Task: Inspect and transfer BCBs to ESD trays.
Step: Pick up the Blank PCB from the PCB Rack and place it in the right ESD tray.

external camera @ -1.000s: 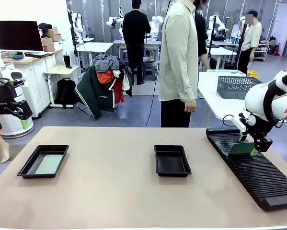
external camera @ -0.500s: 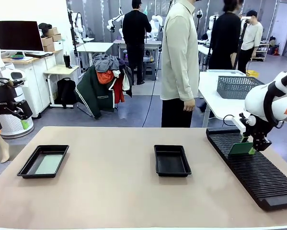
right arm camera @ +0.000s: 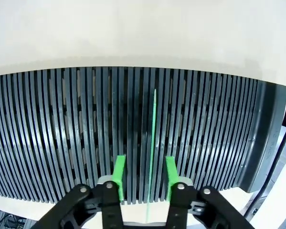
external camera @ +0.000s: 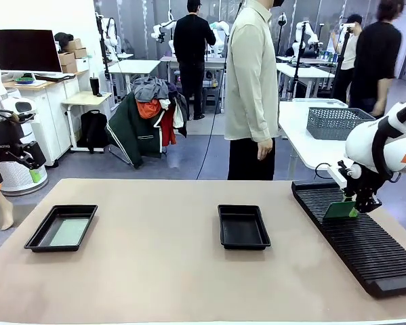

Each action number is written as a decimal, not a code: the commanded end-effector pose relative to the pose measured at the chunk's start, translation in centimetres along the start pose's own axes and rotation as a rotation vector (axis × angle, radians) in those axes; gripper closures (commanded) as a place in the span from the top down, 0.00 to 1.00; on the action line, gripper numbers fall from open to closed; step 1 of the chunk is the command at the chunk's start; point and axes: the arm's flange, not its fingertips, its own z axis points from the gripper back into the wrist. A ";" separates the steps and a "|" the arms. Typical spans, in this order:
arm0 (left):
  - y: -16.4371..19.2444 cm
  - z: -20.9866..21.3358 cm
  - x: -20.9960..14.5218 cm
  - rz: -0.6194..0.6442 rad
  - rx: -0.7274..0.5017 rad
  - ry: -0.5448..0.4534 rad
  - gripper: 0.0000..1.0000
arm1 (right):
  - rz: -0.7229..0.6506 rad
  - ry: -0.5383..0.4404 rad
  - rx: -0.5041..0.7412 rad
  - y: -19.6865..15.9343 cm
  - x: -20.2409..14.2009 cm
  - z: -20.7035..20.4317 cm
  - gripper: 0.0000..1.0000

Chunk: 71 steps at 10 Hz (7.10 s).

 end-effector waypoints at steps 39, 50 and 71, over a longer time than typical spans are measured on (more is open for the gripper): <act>0.0 -0.2 0.0 0.003 -0.005 -0.010 1.00 | -0.341 -0.119 0.287 3.3 2.6 27.6 0.03; 0.0 -0.2 0.0 0.003 -0.005 -0.010 1.00 | -1.405 -0.491 0.534 0.7 13.9 15.6 0.03; 0.0 -0.2 0.0 0.003 -0.005 -0.010 1.00 | -1.719 -0.661 0.733 1.6 23.4 -9.9 0.03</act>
